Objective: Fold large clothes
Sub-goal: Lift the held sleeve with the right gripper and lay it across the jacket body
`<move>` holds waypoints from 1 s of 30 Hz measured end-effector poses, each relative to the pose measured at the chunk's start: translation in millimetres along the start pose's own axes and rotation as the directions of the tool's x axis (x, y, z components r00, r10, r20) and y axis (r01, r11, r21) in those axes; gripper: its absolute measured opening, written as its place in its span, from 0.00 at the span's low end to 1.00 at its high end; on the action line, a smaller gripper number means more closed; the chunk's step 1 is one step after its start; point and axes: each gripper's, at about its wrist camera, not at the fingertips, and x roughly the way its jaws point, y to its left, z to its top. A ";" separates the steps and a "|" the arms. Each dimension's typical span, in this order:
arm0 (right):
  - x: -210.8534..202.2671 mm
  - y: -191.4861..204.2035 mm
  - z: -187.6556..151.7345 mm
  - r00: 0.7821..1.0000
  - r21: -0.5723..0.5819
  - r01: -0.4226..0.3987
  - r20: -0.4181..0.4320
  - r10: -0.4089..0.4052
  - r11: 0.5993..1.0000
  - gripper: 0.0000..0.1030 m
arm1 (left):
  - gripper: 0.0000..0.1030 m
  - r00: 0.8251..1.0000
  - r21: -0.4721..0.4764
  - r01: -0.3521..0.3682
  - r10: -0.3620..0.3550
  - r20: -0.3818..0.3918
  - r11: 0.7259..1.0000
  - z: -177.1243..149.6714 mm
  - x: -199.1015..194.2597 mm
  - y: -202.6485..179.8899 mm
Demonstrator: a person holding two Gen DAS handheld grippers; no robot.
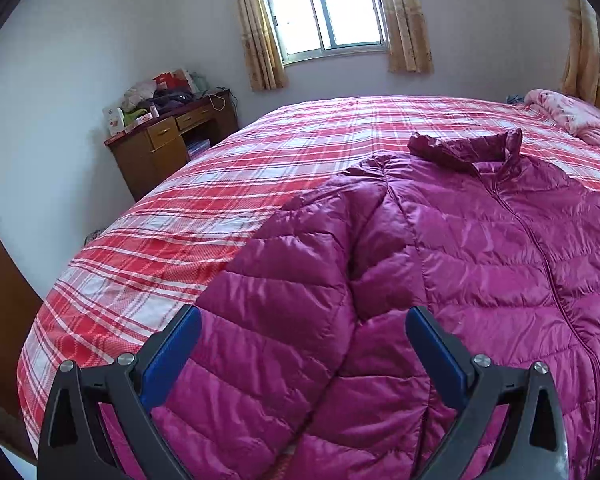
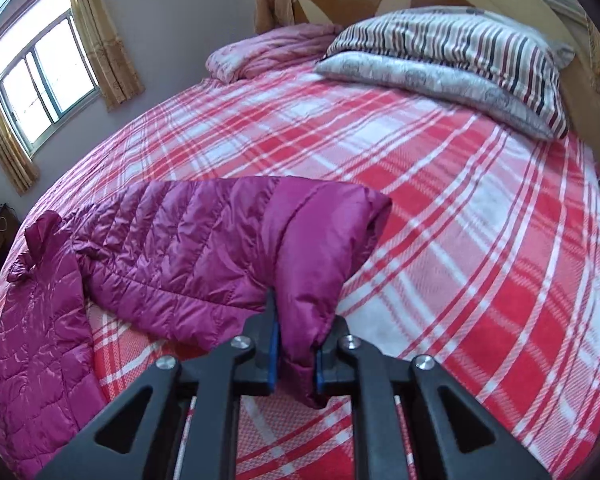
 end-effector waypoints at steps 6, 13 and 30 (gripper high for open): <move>-40.8 42.5 31.2 0.986 -0.112 0.028 0.168 -0.009 0.993 0.13 | 0.99 1.000 -0.027 0.002 -0.002 -0.001 1.000 6.9 -2.1 14.7; -76.4 116.2 37.1 0.954 -0.288 0.026 0.293 0.062 0.957 0.13 | 0.99 1.000 -0.037 -0.011 0.011 -0.001 0.999 13.7 4.0 27.0; -97.8 264.4 -14.3 0.915 -0.629 -0.023 0.300 0.270 0.777 0.13 | 0.99 0.999 -0.055 -0.035 0.034 -0.032 0.998 21.0 29.9 46.5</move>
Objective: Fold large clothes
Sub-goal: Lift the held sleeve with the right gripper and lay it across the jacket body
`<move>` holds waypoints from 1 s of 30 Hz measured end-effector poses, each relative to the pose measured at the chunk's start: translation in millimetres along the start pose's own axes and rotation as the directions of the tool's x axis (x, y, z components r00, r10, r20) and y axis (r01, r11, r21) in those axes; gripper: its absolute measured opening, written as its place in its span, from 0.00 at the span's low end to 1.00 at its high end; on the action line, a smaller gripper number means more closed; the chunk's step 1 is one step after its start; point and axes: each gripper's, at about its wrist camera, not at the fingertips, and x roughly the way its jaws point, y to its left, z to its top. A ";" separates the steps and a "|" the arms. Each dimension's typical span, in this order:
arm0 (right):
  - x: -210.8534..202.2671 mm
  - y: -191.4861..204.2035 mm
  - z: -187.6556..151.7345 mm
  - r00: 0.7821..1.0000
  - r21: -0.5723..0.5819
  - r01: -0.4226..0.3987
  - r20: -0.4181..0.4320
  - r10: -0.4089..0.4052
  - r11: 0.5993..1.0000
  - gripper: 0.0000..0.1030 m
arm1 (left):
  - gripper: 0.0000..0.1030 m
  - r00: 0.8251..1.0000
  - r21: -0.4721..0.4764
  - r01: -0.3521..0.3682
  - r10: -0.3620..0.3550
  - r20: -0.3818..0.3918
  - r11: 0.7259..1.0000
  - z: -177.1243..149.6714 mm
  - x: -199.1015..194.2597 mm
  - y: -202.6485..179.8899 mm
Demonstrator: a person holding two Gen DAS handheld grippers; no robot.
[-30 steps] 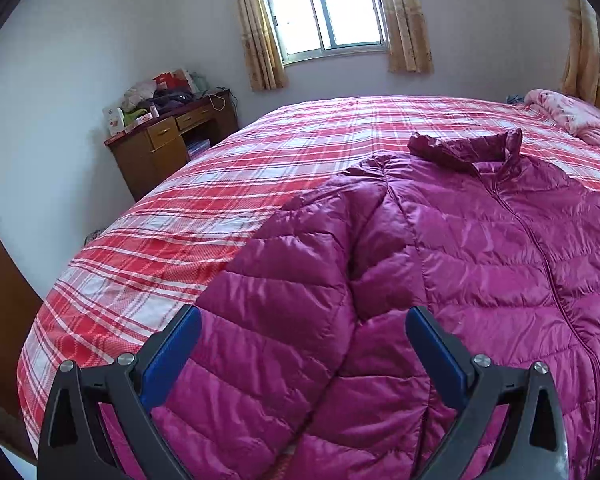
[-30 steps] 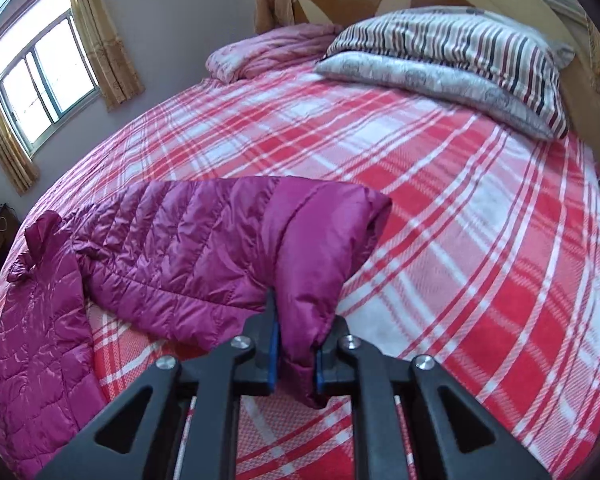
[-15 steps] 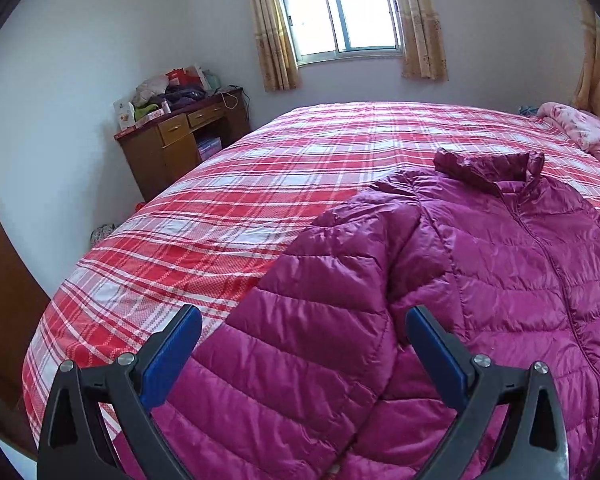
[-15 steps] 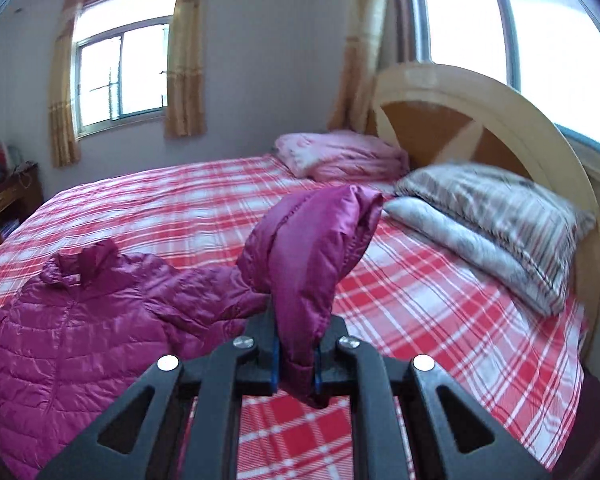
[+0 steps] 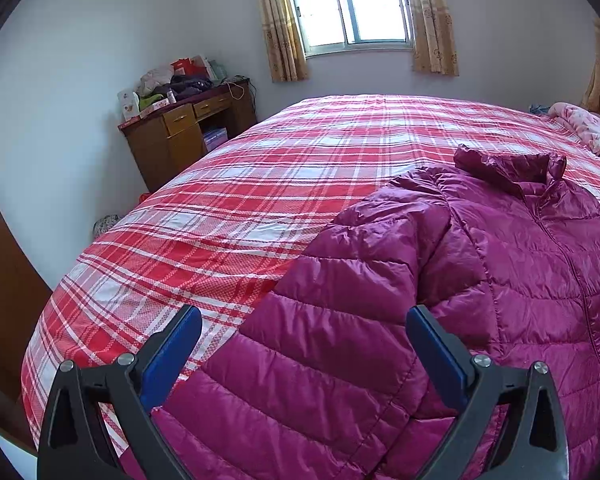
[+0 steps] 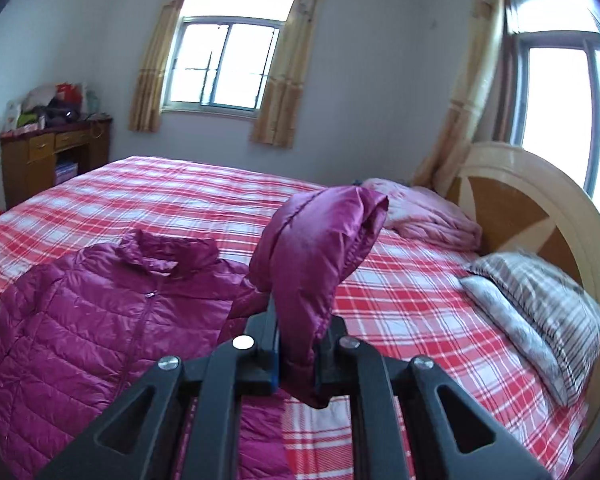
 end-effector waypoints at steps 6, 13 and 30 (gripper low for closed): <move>13.6 52.1 1.9 0.998 -0.130 -0.060 -0.025 0.057 0.990 0.13 | 0.99 1.000 -0.004 -0.002 0.002 0.011 1.000 5.7 1.5 8.8; 37.9 111.3 -7.3 0.993 -0.216 -0.114 -0.062 0.103 0.970 0.13 | 0.99 1.000 -0.007 -0.015 0.016 0.010 1.000 12.3 8.2 14.1; 86.8 207.6 -51.2 0.919 -0.197 -0.366 -0.228 0.321 0.909 0.27 | 0.99 0.999 0.030 -0.050 0.050 -0.009 0.998 11.0 23.7 13.3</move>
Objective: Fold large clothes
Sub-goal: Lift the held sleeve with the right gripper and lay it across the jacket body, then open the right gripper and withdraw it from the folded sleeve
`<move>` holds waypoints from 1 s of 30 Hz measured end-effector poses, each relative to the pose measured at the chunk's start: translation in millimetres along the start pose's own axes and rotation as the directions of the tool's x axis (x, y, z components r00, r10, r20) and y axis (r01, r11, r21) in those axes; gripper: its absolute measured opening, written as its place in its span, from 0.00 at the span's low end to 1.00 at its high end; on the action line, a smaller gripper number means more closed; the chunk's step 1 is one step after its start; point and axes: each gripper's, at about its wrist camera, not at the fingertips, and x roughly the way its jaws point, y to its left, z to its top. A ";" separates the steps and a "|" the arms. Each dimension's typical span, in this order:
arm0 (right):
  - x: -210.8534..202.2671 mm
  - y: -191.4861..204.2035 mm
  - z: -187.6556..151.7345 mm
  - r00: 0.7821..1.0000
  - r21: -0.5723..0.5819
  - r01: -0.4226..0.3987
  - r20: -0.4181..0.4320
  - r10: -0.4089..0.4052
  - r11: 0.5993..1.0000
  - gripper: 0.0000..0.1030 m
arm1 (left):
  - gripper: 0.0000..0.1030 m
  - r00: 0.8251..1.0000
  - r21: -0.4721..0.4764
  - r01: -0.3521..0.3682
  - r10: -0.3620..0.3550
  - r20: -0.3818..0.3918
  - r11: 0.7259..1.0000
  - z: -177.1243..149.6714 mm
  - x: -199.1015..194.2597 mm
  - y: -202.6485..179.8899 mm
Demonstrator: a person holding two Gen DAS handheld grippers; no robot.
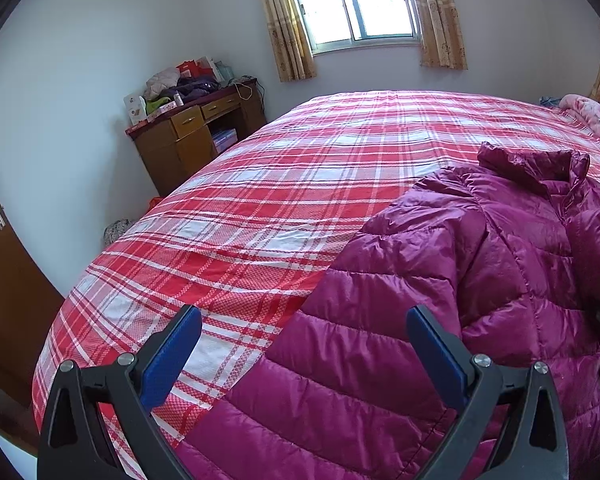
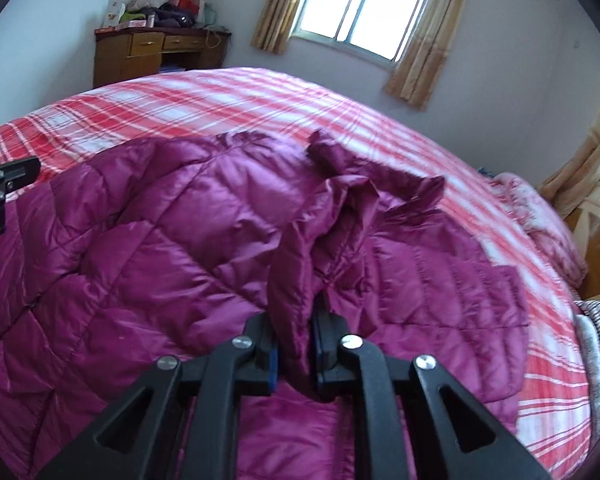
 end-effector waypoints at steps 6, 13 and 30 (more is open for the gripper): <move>-46.0 6.5 -6.2 0.968 -0.025 -0.211 0.132 0.212 0.977 0.75 | 0.99 1.000 0.012 -0.025 0.025 0.007 1.000 1.9 -1.0 -2.1; -80.6 -48.0 -8.9 0.957 0.174 -0.238 0.212 0.200 0.956 0.55 | 0.99 0.999 -0.005 -0.030 0.030 0.024 1.000 12.3 -9.1 -2.7; 3.2 -36.5 -16.7 0.980 0.188 -0.158 -0.089 0.177 0.969 0.19 | 0.99 0.996 0.081 0.040 -0.046 0.075 0.996 32.5 -37.5 -80.1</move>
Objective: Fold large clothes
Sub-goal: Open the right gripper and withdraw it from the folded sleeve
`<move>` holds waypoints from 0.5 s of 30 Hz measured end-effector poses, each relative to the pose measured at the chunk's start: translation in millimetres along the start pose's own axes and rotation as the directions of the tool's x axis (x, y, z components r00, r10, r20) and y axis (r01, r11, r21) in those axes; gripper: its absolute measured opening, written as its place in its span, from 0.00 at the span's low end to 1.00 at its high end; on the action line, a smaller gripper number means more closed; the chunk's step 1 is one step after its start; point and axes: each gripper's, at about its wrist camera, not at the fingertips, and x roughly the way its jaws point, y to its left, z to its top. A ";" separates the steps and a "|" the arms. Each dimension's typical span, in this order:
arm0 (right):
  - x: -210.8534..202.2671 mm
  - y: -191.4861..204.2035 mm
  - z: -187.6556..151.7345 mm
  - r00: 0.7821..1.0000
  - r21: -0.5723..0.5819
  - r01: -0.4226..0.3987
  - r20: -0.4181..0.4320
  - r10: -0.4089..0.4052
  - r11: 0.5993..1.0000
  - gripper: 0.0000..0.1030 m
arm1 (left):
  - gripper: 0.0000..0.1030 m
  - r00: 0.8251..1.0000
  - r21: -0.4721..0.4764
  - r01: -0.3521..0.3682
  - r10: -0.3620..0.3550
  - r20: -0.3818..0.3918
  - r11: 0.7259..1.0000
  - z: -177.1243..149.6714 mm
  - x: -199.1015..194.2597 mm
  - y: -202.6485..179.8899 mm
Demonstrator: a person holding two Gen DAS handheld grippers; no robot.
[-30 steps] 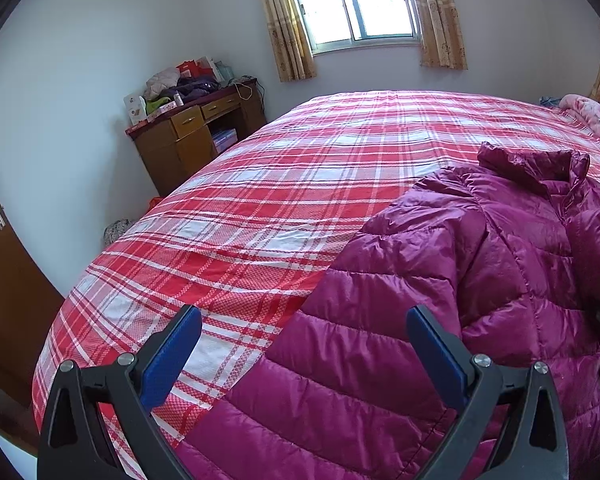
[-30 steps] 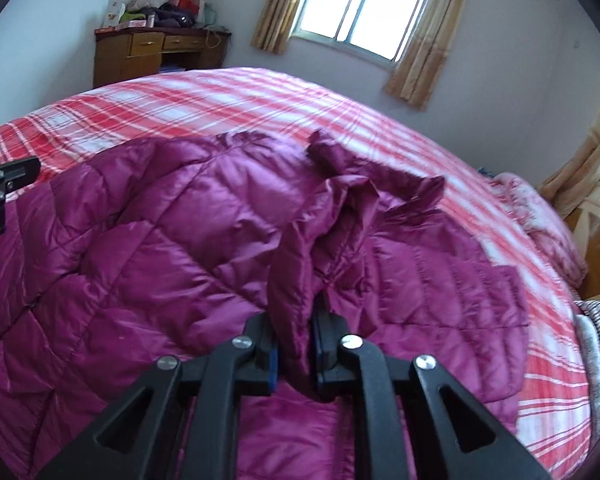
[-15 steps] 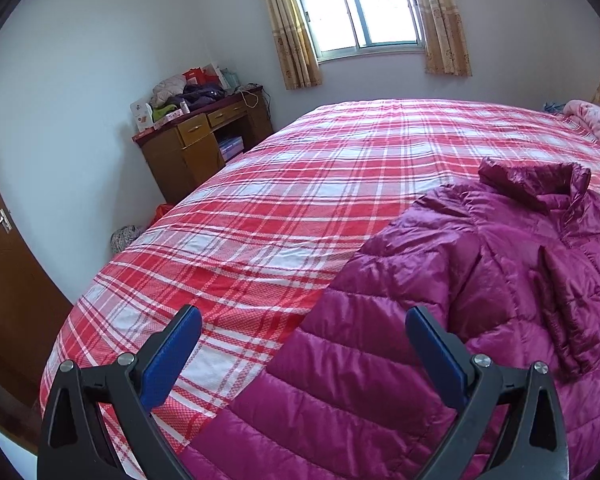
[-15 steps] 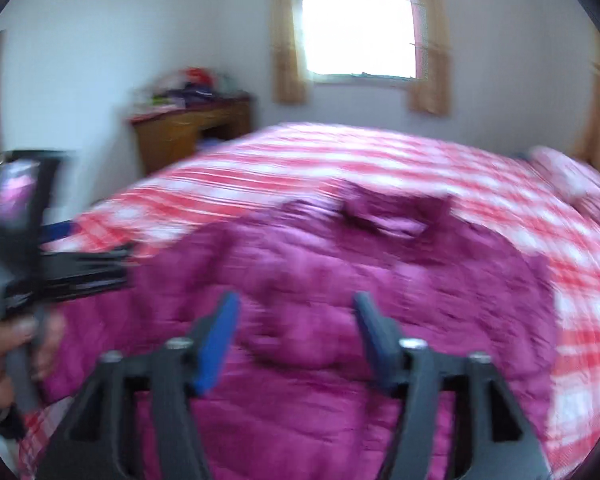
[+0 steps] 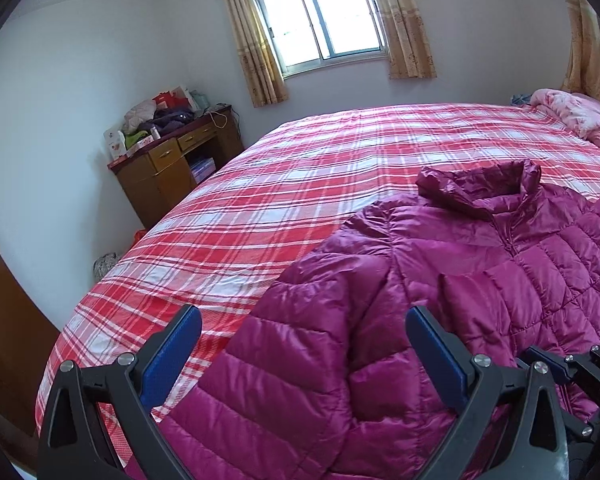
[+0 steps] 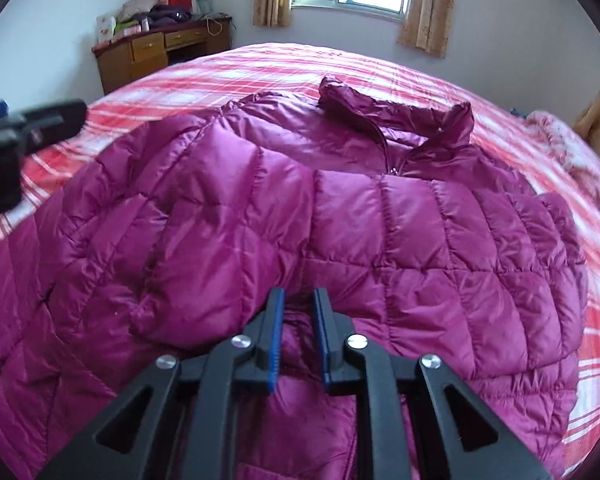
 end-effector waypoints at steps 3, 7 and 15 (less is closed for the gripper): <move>-22.0 -26.0 0.4 0.999 0.086 -0.031 0.045 0.028 0.996 0.20 | 0.99 1.000 -0.001 0.013 -0.013 0.012 1.000 8.3 -3.2 -10.9; -55.5 -59.7 2.4 0.993 0.140 0.036 0.104 -0.051 0.990 0.20 | 0.99 0.998 -0.006 0.048 -0.047 0.039 0.999 21.8 -9.3 -31.6; -50.6 -167.4 3.9 0.969 0.354 0.202 0.065 -0.239 0.913 0.20 | 0.99 1.000 0.099 0.003 -0.002 -0.010 0.995 11.9 26.9 -93.7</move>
